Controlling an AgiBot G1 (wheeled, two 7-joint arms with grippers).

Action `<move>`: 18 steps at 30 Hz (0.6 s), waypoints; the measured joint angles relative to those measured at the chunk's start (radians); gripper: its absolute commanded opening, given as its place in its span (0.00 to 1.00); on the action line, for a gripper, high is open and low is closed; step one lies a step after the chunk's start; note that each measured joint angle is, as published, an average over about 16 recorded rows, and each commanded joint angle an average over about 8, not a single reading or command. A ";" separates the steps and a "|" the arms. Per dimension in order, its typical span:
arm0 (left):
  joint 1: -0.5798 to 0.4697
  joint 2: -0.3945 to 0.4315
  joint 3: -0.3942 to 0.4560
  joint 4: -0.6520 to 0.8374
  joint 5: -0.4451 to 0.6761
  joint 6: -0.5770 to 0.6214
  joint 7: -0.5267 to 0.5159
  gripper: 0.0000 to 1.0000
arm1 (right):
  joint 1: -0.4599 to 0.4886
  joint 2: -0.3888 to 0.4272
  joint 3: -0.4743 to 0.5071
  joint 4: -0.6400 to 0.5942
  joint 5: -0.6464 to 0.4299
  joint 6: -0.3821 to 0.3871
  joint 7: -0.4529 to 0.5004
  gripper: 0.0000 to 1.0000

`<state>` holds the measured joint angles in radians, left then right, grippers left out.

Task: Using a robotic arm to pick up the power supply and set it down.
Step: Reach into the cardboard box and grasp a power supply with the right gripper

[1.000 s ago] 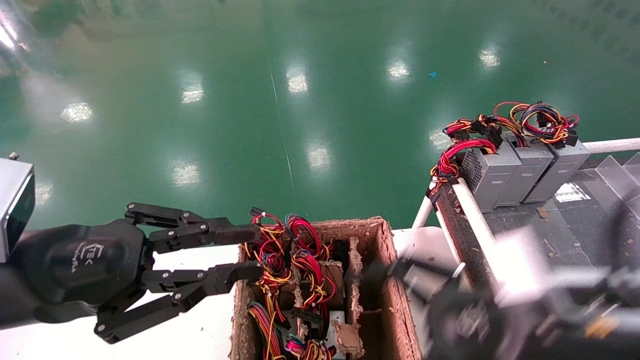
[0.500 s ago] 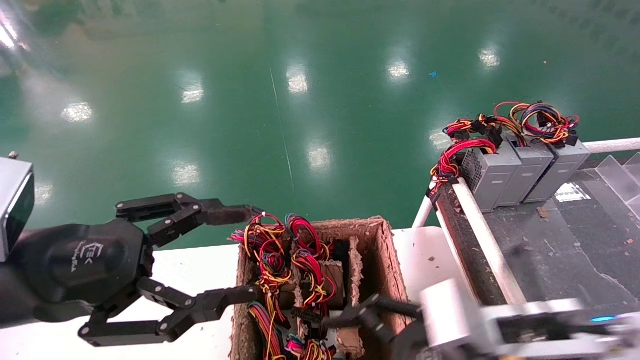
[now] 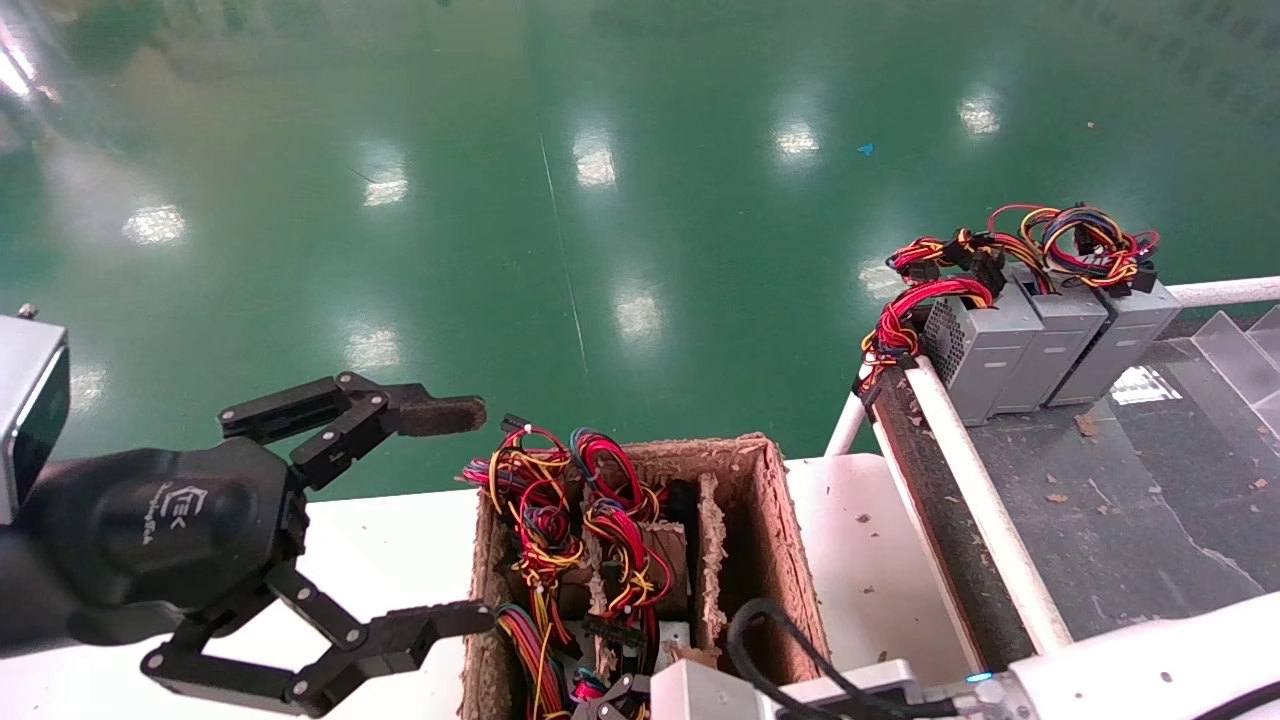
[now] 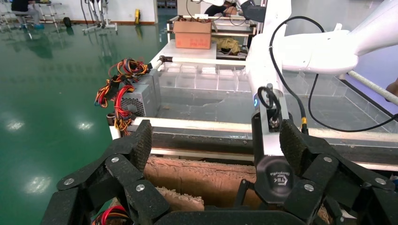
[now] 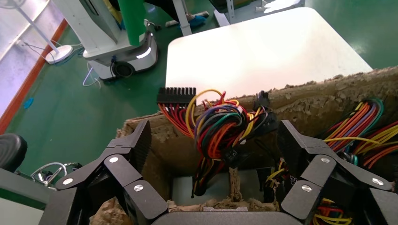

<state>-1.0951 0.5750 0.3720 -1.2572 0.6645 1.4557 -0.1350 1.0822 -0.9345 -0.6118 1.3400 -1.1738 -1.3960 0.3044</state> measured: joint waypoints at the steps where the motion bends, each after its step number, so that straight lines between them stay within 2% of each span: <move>1: 0.000 0.000 0.000 0.000 0.000 0.000 0.000 1.00 | -0.001 -0.005 -0.004 0.001 -0.008 0.005 0.001 0.00; 18: 0.000 0.000 0.000 0.000 0.000 0.000 0.000 1.00 | -0.014 -0.039 -0.030 0.006 -0.070 0.050 0.006 0.00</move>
<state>-1.0951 0.5750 0.3721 -1.2572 0.6645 1.4556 -0.1349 1.0686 -0.9737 -0.6419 1.3459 -1.2435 -1.3462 0.3105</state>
